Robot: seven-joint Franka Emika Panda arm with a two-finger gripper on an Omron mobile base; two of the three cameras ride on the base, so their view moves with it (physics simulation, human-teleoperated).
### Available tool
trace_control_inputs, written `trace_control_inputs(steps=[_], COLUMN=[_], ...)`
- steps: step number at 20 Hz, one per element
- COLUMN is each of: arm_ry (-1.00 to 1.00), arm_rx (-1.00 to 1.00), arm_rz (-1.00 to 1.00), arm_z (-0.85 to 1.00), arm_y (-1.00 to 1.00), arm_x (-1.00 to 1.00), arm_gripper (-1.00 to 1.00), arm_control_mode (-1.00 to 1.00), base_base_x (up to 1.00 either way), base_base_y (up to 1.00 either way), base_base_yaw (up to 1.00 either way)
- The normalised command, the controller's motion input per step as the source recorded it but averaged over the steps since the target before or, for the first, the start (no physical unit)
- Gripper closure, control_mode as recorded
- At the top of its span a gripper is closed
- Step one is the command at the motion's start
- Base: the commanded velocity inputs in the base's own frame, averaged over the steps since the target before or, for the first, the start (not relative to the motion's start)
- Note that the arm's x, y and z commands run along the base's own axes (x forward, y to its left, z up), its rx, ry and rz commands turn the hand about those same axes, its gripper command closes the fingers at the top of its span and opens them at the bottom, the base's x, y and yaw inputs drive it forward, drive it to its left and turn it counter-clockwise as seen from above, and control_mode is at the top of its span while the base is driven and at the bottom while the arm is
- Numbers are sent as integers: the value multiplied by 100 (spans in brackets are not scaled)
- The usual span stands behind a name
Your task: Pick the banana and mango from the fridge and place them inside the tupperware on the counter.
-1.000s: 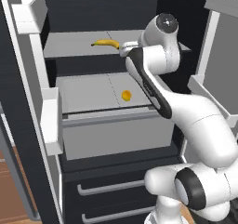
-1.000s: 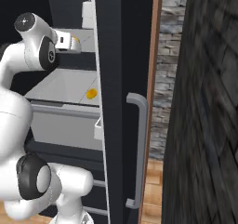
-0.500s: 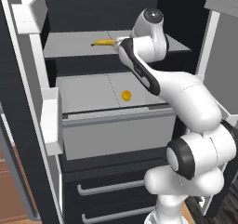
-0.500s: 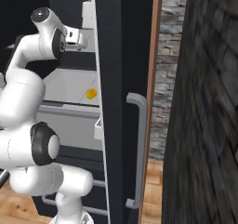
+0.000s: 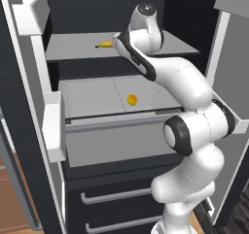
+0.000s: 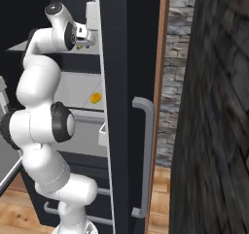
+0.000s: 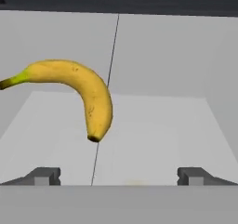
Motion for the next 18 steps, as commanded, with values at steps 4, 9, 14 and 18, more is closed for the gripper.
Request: trace_control_inputs(steps=[4, 9, 14, 18], arm_ry=[0, 0, 0, 3], arm_rx=[-4, -5, -1, -5], arm_rz=[0, 0, 0, 0], arm_z=[-21, -33, -21, -46], arm_y=[18, 15, 9, 7], arm_x=[57, 51, 60, 33], arm_gripper=[-100, -100, -100, 100], arm_control_mode=[-100, -100, -100, -100], base_base_x=[0, 0, 0, 0], base_base_y=[0, 0, 0, 0], base_base_yaw=[0, 0, 0, 0])
